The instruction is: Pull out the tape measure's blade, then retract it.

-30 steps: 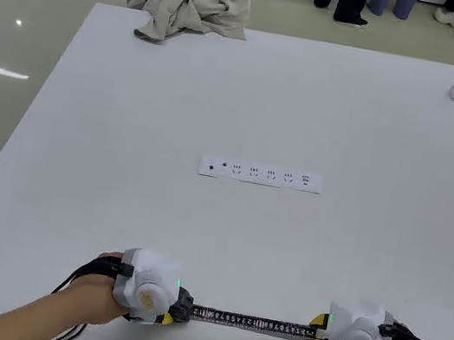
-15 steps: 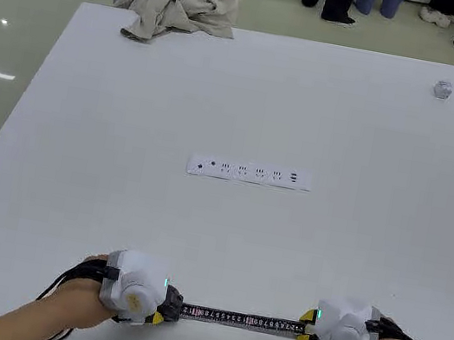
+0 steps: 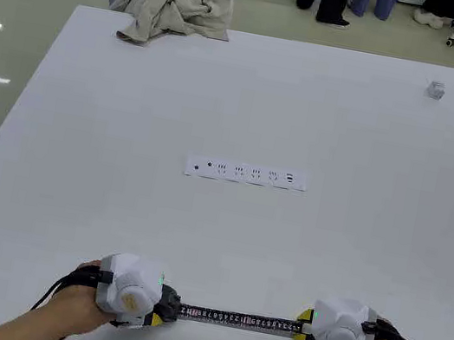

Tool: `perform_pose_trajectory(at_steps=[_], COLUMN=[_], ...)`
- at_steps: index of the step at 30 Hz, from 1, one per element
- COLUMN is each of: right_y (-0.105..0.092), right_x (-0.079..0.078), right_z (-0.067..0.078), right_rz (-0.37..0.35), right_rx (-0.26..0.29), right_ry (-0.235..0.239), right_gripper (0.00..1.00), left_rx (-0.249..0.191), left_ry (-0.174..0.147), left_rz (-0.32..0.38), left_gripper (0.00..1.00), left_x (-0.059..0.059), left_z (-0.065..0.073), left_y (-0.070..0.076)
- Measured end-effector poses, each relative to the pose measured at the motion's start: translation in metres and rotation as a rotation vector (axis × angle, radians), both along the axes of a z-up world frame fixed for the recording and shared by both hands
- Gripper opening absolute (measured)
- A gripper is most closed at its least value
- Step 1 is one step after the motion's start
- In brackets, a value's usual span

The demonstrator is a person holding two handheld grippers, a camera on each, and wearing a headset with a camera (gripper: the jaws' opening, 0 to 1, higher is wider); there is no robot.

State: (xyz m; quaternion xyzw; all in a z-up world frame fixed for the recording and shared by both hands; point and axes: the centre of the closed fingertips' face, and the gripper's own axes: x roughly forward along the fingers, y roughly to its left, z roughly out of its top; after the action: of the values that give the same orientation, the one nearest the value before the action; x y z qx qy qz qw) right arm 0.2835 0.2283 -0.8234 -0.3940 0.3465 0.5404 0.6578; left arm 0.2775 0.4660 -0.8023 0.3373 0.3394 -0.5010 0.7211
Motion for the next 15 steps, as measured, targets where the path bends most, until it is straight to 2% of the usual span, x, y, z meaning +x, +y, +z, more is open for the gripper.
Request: perform_pose_trajectory(at_steps=[2,7,13,15], right_y=[0.0005,0.0004,0.0002,0.0006], right_x=[0.0002,0.0011,0.0028,0.0023], right_z=[0.0007,0.0002,0.0009,0.0013], right_rz=[-0.007,-0.023,-0.044,-0.057], right_rx=[0.001,0.014,0.022,0.029], right_ry=[-0.001,0.006,0.002,0.005], right_gripper=[0.17,0.19,0.22,0.22], left_rx=[-0.014,-0.029,-0.066,-0.067], left_ry=[-0.002,-0.005,0.000,-0.003], left_rz=[0.026,0.051,0.118,0.127], left_gripper=[0.48,0.48,0.49,0.49], left_x=[0.0002,-0.0025,-0.0030,-0.0032], left_z=[0.0021,0.0043,0.0079,0.0089], left_y=[0.0013,0.0024,0.0045,0.0055])
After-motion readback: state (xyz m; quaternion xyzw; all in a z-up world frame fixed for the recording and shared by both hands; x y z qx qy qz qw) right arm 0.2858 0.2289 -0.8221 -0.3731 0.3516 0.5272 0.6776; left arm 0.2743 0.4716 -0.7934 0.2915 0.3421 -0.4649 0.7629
